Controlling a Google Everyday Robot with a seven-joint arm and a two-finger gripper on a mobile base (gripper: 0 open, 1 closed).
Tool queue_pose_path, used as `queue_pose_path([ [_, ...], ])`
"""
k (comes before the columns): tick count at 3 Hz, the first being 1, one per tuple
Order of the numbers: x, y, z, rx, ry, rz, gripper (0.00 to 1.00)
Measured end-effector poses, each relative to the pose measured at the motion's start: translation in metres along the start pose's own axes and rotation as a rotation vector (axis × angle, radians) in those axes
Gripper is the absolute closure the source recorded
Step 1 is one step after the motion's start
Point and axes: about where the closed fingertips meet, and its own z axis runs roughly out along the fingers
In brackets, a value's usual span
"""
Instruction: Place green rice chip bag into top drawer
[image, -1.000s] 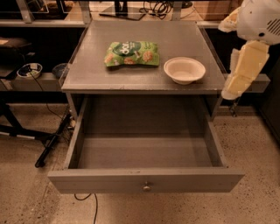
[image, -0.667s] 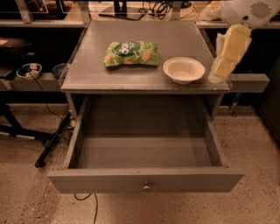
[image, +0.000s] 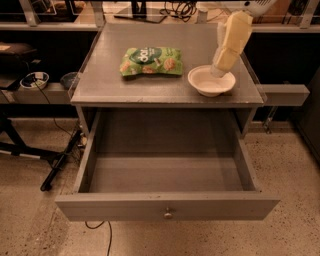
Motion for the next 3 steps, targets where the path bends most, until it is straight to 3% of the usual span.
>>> queue_pose_path([
  [1, 0.000, -0.002, 0.000, 0.012, -0.001, 0.001, 0.00],
  [2, -0.003, -0.022, 0.002, 0.127, -0.002, 0.012, 0.00],
  [3, -0.008, -0.063, 0.016, 0.257, -0.034, -0.016, 0.00],
])
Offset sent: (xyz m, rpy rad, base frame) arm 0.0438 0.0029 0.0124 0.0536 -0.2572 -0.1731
